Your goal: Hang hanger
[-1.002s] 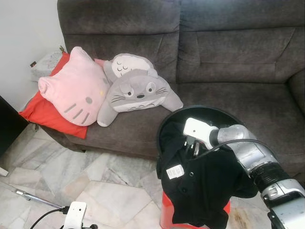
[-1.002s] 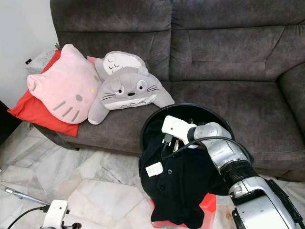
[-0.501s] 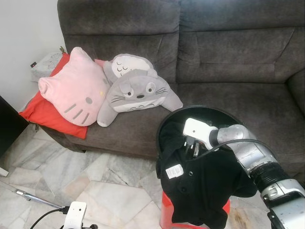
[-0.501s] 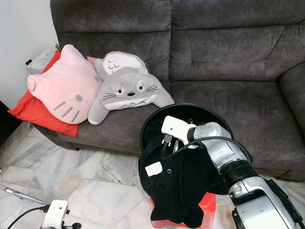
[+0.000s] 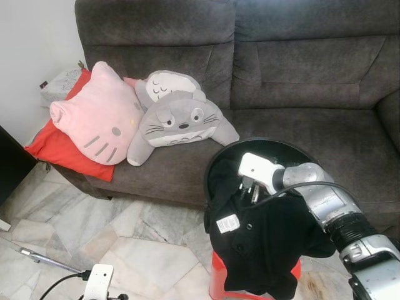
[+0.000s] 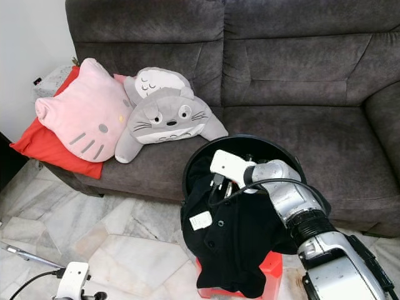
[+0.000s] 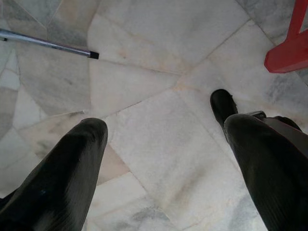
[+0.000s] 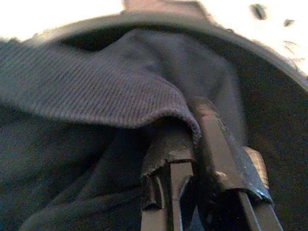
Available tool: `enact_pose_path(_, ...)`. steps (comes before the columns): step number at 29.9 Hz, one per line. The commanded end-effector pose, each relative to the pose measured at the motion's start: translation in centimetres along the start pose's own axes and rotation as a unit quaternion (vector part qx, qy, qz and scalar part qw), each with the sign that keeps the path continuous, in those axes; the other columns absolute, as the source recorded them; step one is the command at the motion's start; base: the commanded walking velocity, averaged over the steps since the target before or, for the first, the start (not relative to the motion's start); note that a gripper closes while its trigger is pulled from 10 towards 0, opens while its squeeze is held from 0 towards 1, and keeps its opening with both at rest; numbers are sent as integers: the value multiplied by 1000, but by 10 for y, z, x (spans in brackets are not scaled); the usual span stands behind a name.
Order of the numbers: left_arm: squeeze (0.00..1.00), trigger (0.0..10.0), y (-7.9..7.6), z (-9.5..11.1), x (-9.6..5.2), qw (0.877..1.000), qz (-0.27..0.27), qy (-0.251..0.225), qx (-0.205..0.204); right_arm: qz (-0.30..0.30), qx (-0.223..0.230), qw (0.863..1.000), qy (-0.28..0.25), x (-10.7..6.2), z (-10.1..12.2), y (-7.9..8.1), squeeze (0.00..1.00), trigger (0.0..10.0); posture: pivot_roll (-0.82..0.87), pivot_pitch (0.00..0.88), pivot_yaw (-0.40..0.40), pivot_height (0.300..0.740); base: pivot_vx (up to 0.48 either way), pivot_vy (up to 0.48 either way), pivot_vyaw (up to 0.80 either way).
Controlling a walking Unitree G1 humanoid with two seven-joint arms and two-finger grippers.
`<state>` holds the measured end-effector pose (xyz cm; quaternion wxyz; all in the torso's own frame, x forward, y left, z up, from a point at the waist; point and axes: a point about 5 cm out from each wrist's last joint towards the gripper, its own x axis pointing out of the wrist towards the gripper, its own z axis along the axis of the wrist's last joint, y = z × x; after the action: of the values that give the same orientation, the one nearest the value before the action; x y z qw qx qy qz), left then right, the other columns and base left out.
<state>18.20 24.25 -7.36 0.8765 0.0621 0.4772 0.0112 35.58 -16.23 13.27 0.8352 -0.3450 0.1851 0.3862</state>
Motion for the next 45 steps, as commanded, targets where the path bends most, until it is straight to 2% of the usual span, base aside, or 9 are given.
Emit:
enact_pose_path(1, 0, 10000, 3, -4, -1, 1000, 4, 5, 0, -42, 24, 998, -27, -2, 13, -10, 0, 0, -265, 54, 152, 740, 0, 0, 0)
enact_pose_path(5, 0, 10000, 3, -4, -1, 1000, 4, 6, 2, -111, 70, 989, -63, -4, 26, -22, 0, 0, -265, 54, 154, 740, 0, 0, 0)
enact_pose_path(6, 0, 10000, 3, -4, -1, 1000, 4, 6, 2, -119, 80, 987, -78, -5, 32, -23, 0, 4118, -265, 53, 154, 740, 0, 0, 0)
enact_pose_path(9, 0, 10000, 3, -4, -1, 1000, 4, 5, 2, -133, 97, 981, -98, -6, 38, -25, 0, 4118, -266, 53, 154, 740, 0, 0, 0)
enact_pose_path(10, 0, 10000, 3, -4, -1, 1000, 4, 5, 2, -144, 106, 978, -108, -8, 42, -26, 0, 10000, -266, 53, 154, 740, 0, 0, 0)
enact_pose_path(16, 0, 10000, 4, -4, -1, 1000, 5, 5, 2, -203, 131, 959, -149, -16, 61, -32, 0, 10000, -261, 46, 154, 740, 0, 0, 0)
enact_pose_path(22, 0, 10000, 5, -4, -1, 1000, 8, 6, 3, -301, 167, 913, -219, -33, 84, -32, 0, 10000, -256, 38, 141, 740, 0, 0, 0)
enact_pose_path(34, 0, 10000, 8, -7, -2, 999, 34, -2, -4, -407, 295, 834, -229, -41, 75, 51, 0, 10000, -248, 23, 124, 740, 0, 0, 0)
enact_pose_path(45, 0, 10000, 11, -5, -3, 999, 42, -4, -16, -462, 284, 814, -208, -55, 64, 42, 0, 10000, -243, 0, 148, 740, 0, 0, 0)
